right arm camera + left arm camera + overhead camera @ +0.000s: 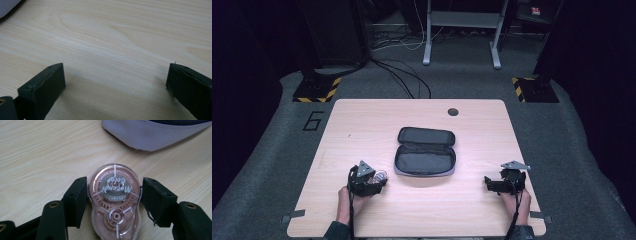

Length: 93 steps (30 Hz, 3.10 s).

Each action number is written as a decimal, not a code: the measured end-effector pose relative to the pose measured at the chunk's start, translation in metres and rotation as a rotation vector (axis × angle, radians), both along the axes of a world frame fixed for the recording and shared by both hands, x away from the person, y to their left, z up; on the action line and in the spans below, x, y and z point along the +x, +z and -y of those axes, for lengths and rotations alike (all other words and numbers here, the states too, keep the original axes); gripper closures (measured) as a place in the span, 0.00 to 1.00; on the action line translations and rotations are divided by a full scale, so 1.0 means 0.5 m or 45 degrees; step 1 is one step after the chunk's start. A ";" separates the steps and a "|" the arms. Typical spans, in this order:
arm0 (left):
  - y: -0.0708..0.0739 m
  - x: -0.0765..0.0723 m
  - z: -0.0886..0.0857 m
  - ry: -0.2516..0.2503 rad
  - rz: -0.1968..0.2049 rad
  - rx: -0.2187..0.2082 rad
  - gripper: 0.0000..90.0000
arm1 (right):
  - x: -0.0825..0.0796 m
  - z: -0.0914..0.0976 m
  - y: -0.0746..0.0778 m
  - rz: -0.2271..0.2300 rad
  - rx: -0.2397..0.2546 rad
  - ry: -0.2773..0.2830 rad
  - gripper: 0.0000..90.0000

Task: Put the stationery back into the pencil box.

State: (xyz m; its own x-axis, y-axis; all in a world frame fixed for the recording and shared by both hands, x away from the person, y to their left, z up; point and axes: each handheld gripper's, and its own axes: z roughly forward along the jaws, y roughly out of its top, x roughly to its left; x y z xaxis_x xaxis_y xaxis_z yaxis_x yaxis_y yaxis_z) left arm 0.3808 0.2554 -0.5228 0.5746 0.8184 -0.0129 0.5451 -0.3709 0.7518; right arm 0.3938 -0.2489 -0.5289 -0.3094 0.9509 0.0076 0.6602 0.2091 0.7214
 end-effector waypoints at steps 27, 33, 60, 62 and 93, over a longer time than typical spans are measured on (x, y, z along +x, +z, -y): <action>0.003 -0.002 -0.001 -0.048 -0.014 0.000 0.54 | 0.000 0.000 0.000 0.002 -0.001 0.001 0.02; 0.002 -0.005 0.002 -0.061 -0.011 0.054 0.52 | 0.000 0.001 0.000 0.003 -0.001 0.002 0.02; 0.048 -0.030 -0.016 -0.042 0.094 -0.064 0.55 | 0.001 0.001 0.000 0.007 -0.004 0.005 0.03; 0.056 -0.031 -0.017 -0.044 0.100 -0.061 0.55 | 0.001 0.001 0.000 0.007 -0.004 0.005 0.03; 0.160 0.017 0.042 -0.166 0.215 -0.046 0.55 | 0.001 0.000 0.000 0.004 0.001 -0.005 0.02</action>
